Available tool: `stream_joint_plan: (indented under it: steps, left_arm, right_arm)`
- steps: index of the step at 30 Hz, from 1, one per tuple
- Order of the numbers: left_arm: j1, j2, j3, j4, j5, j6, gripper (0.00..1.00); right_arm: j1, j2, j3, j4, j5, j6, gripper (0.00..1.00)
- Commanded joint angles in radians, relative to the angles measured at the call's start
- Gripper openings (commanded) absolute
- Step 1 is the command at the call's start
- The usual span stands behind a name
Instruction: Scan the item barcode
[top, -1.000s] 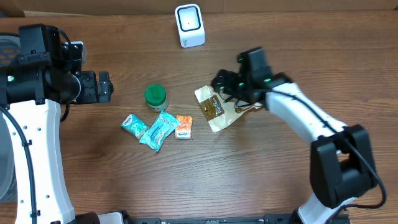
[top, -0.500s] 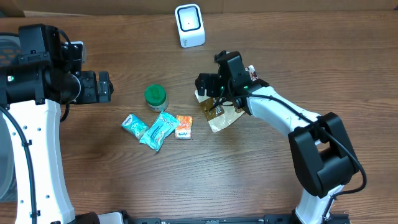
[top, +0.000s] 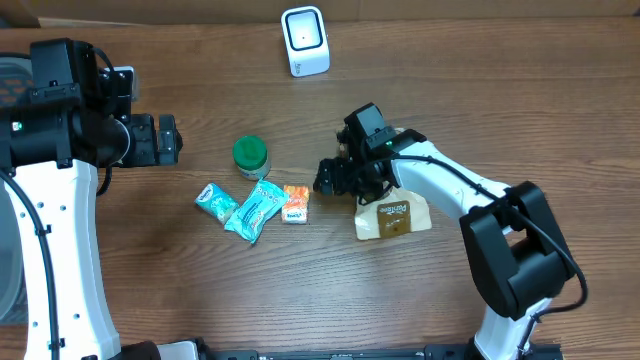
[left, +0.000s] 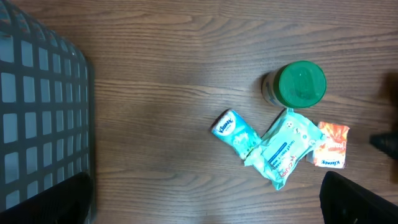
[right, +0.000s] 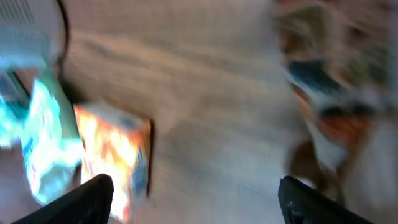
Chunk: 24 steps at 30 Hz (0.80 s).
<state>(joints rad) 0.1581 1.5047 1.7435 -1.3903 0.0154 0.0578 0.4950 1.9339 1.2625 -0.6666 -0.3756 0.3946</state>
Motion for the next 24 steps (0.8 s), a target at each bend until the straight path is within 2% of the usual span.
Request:
stream_joint_plan:
  steps: [1, 6, 9, 10, 12, 18, 24]
  left_arm:
    - [0.005, 0.0, 0.011, 0.004, 0.004, -0.013, 1.0]
    - [0.005, 0.0, 0.011, 0.004, 0.004, -0.013, 0.99]
    - [0.005, 0.0, 0.011, 0.003, 0.004, -0.013, 1.0]
    - [0.005, 0.0, 0.011, 0.004, 0.004, -0.013, 1.0]
    - [0.005, 0.001, 0.011, 0.004, 0.004, -0.013, 0.99]
    - [0.005, 0.0, 0.011, 0.003, 0.004, -0.013, 1.0]
    - [0.005, 0.0, 0.011, 0.004, 0.004, -0.013, 1.0]
  right_arm:
    - [-0.043, -0.142, 0.065, -0.055, -0.031, -0.048, 0.88]
    - [-0.154, -0.26, 0.119, -0.158, -0.03, -0.138, 0.97]
    - [-0.275, -0.272, 0.118, -0.194, -0.027, -0.212, 1.0]
    - [-0.312, -0.264, 0.115, -0.204, -0.027, -0.238, 0.99]
    - [-0.375, -0.239, 0.103, -0.206, -0.042, -0.308, 0.89]
    - [-0.486, -0.097, 0.085, -0.219, -0.132, -0.452, 0.88]
    - [-0.495, 0.052, 0.085, -0.211, -0.201, -0.518, 0.86]
